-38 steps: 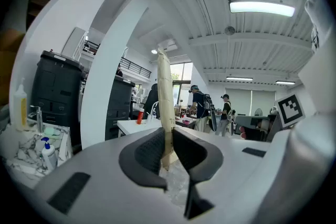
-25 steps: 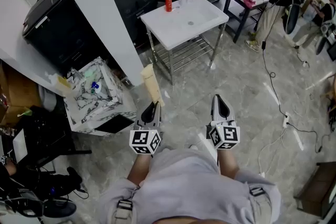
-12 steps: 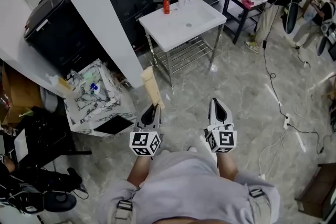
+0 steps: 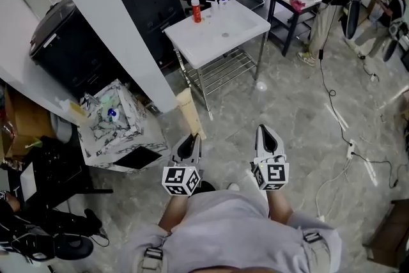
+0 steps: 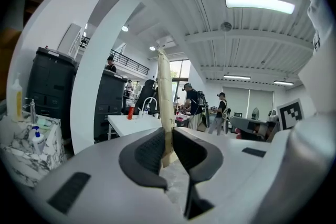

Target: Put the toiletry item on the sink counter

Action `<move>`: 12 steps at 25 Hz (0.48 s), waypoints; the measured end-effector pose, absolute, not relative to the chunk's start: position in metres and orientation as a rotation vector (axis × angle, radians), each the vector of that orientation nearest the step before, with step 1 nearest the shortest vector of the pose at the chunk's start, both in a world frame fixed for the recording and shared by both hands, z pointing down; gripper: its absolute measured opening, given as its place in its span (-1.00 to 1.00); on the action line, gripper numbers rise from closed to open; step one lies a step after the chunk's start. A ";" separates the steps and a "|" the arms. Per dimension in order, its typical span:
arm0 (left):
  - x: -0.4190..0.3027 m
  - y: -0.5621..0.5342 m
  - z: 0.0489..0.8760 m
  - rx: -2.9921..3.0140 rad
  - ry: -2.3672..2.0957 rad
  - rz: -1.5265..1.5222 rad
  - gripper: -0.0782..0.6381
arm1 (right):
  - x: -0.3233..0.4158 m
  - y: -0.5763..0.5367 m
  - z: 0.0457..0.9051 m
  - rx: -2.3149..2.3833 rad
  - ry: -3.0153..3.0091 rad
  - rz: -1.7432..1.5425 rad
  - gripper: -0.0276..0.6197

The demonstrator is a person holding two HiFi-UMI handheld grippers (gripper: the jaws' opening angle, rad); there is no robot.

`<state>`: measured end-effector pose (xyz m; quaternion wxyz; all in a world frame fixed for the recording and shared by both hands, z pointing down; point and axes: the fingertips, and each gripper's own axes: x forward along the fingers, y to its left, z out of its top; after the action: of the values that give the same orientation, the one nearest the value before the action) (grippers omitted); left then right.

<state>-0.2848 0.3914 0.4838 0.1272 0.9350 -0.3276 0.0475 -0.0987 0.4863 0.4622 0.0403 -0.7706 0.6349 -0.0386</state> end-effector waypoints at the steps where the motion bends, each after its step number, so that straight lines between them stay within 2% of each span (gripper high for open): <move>1: -0.283 0.391 0.487 2.716 -0.951 0.148 -0.65 | -0.096 0.486 0.463 -2.362 1.943 -0.122 -0.90; 12: -0.251 0.350 0.498 2.728 -0.865 0.172 -0.65 | -0.073 0.449 0.476 -2.409 1.911 -0.180 -0.90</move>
<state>-0.2510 0.3497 0.4977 0.1370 0.9426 -0.2988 0.0594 -0.0732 0.4490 0.4759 0.0307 -0.7818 0.6201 -0.0585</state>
